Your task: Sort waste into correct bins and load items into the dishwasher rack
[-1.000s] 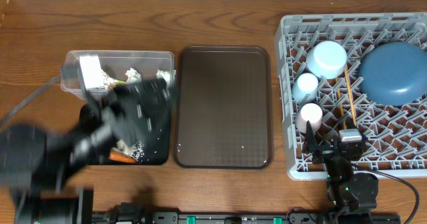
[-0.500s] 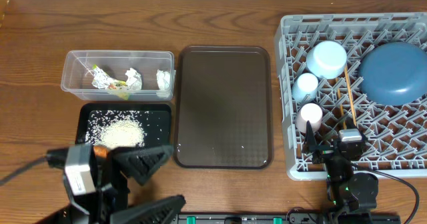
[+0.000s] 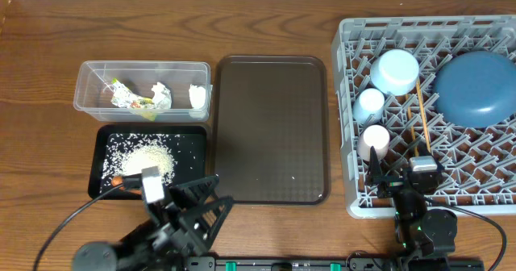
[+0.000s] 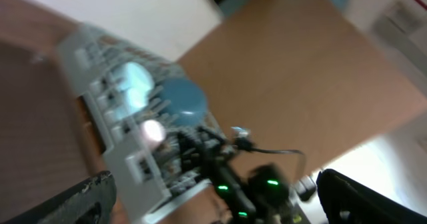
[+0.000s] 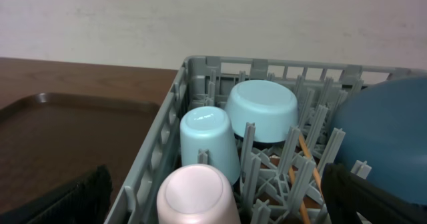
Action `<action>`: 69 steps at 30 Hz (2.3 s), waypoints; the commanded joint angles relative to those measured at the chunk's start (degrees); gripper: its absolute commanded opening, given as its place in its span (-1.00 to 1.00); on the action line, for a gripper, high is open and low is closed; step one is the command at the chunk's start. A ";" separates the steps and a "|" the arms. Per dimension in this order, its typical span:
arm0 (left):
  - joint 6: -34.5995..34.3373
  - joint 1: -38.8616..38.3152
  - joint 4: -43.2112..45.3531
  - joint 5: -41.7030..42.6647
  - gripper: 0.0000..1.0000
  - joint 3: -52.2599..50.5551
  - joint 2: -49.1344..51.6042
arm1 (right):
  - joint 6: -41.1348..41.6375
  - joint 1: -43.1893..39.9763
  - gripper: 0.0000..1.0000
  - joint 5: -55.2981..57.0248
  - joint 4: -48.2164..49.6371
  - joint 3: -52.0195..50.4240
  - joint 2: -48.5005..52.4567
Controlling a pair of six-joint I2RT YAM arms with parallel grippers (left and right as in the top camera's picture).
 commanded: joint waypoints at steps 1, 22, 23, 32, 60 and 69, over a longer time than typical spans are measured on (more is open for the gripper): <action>0.31 -0.22 0.28 -6.36 0.96 -5.11 -3.43 | -1.07 -0.48 0.98 -0.17 -0.22 -0.15 -0.37; 2.73 -0.22 13.51 -51.91 0.96 -20.96 -3.87 | -1.07 -0.48 0.99 -0.17 -0.20 -0.15 -0.39; 3.32 -0.22 14.82 -52.76 0.96 -21.42 -3.87 | -1.07 -0.48 0.99 -0.17 -0.20 -0.15 -0.37; 24.72 -0.22 25.29 -52.52 0.96 -24.28 -3.87 | -1.07 -0.48 0.99 -0.17 -0.20 -0.15 -0.37; 62.34 8.17 13.16 -44.15 0.96 -27.93 -3.89 | -1.07 -0.48 0.99 -0.17 -0.20 -0.15 -0.37; 63.19 5.88 13.14 -44.17 0.96 -27.93 -3.89 | -1.07 -0.48 0.98 -0.17 -0.20 -0.15 -0.37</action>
